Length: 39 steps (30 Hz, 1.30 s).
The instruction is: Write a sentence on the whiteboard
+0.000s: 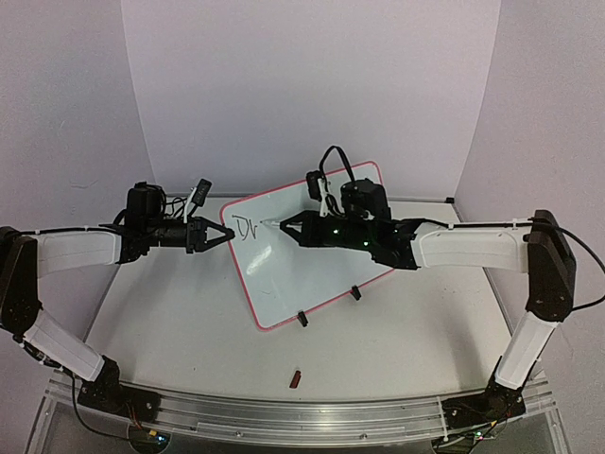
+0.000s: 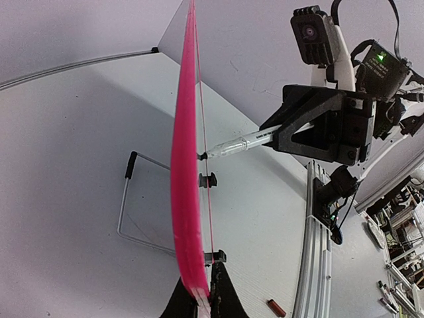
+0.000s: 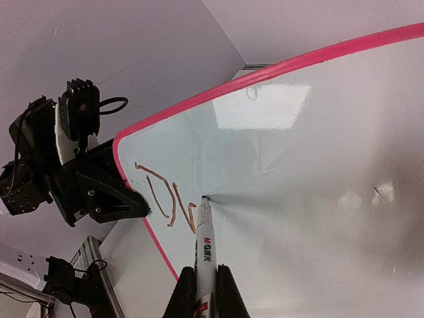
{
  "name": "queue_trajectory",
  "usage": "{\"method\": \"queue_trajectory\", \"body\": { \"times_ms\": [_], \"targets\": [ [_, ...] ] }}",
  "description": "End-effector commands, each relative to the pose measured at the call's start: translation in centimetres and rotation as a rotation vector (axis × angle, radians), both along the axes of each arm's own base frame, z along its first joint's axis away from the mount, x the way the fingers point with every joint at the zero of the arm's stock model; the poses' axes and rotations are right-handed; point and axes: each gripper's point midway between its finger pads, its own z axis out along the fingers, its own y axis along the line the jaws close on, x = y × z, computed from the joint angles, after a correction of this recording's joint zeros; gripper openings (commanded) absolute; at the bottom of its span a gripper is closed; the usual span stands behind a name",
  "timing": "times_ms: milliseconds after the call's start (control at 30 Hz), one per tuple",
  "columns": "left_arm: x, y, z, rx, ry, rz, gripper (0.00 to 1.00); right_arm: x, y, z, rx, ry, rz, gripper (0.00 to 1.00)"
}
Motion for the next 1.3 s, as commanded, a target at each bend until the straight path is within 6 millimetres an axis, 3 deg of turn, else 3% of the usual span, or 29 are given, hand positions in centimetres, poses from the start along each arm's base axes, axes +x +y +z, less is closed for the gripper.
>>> {"method": "queue_trajectory", "body": {
  "times_ms": [0,467,733,1267],
  "targets": [
    [-0.6,-0.6,-0.4,0.044,-0.063,-0.035,0.00,1.1,-1.1,1.5,0.020,-0.028,-0.065,0.00],
    [-0.7,-0.5,-0.3,0.046,-0.065,-0.033,0.00,1.6,-2.0,2.4,0.025,-0.047,-0.100,0.00],
    [-0.7,-0.6,-0.5,0.048,-0.062,-0.034,0.00,1.8,-0.9,2.7,0.036,-0.049,-0.062,0.00],
    [-0.7,-0.6,-0.4,0.047,-0.064,-0.036,0.00,1.7,0.3,1.5,0.029,-0.023,-0.015,0.00]
  ]
}}
